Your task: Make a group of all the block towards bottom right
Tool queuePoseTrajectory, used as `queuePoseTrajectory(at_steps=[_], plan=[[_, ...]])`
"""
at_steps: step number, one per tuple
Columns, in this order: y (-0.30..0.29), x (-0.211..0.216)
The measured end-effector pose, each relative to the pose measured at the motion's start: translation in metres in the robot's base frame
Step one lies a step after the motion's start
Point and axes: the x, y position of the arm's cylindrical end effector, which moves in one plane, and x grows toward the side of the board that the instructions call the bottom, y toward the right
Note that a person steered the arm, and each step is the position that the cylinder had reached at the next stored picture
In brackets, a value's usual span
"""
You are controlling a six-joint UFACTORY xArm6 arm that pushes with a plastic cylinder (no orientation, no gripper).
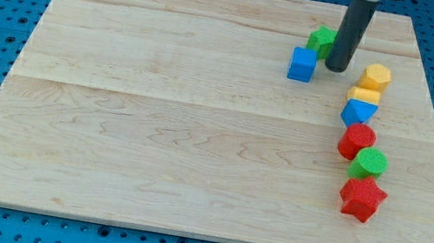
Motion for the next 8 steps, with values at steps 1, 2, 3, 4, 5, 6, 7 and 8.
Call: queuePoseTrajectory(at_steps=[1, 2, 3, 4, 5, 6, 7, 8], plan=[[0.066, -0.013], [0.076, 0.018], [0.007, 0.049], [-0.015, 0.090], [-0.018, 0.127], [-0.020, 0.105], [0.042, 0.097], [0.103, 0.117]])
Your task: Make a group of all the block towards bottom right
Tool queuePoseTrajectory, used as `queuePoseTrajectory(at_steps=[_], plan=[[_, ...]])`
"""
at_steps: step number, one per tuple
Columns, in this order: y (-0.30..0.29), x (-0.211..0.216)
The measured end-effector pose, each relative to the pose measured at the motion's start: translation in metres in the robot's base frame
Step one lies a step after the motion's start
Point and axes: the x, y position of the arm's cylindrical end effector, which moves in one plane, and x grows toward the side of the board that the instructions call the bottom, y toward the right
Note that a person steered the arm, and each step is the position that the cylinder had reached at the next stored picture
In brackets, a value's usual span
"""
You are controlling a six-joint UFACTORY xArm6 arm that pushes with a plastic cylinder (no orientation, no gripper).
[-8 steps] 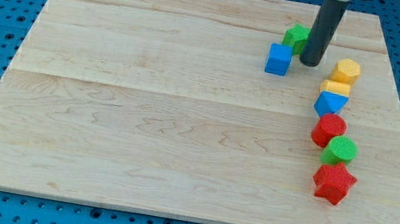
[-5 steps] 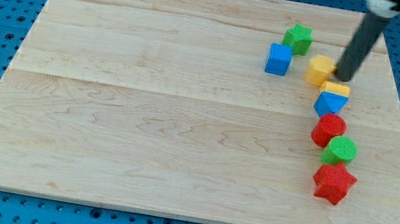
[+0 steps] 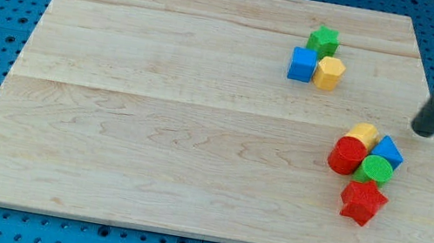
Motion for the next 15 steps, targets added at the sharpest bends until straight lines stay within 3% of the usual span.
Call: queuePoseTrajectory(at_steps=[2, 4, 5, 6, 7, 9, 10, 11, 12, 13, 14, 15], plan=[[-0.088, 0.031], [-0.080, 0.008], [-0.033, -0.045], [-0.030, -0.133], [-0.072, -0.204], [-0.117, -0.143], [-0.085, -0.159], [-0.114, -0.200], [-0.169, -0.177], [-0.183, -0.125], [-0.191, -0.099], [-0.189, -0.133]])
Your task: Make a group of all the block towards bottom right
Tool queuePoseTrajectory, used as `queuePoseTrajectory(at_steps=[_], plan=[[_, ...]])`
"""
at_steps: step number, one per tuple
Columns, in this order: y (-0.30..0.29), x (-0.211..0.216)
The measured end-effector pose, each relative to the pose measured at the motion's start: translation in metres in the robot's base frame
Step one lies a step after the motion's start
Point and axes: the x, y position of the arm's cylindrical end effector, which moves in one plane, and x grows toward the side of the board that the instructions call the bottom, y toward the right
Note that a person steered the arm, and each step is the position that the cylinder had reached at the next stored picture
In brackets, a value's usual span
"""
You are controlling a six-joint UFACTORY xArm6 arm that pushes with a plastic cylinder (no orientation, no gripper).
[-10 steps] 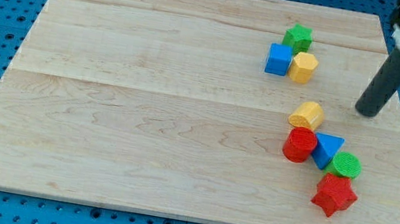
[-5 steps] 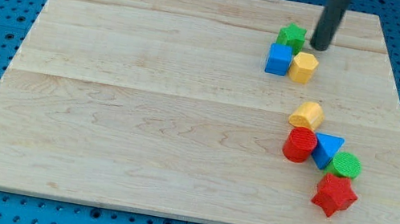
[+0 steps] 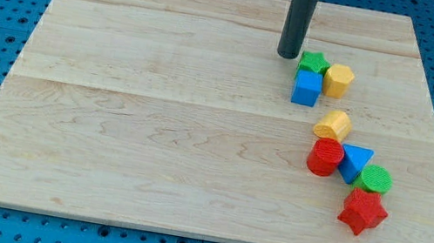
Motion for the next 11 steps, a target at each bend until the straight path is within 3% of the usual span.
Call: queuePoseTrajectory(at_steps=[1, 2, 3, 4, 5, 6, 7, 8, 10, 11], plan=[[0.021, 0.015], [0.003, 0.070], [0.001, 0.097], [-0.016, 0.055], [0.009, 0.026], [0.076, 0.028], [0.074, 0.055], [0.014, 0.076], [-0.010, 0.076], [0.011, 0.076]])
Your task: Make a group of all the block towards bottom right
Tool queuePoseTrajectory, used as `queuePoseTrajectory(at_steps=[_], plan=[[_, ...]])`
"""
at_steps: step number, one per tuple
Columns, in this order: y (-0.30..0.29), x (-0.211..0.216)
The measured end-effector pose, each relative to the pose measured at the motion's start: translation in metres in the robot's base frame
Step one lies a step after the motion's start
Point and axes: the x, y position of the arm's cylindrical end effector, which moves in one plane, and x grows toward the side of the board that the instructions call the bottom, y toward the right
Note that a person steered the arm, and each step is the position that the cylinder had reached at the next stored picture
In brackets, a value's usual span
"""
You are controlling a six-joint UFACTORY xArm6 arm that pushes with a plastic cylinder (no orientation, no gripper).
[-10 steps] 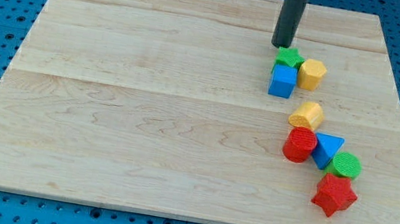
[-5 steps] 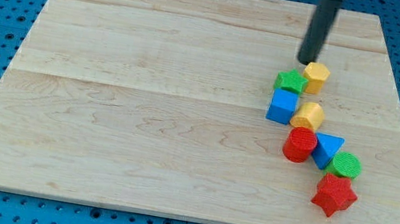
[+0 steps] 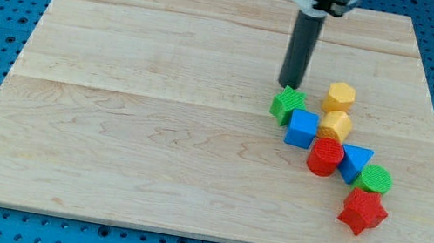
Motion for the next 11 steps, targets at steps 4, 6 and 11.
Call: queuePoseTrajectory(at_steps=[4, 6, 11], plan=[[0.015, 0.074], [0.002, -0.029], [0.019, 0.056]])
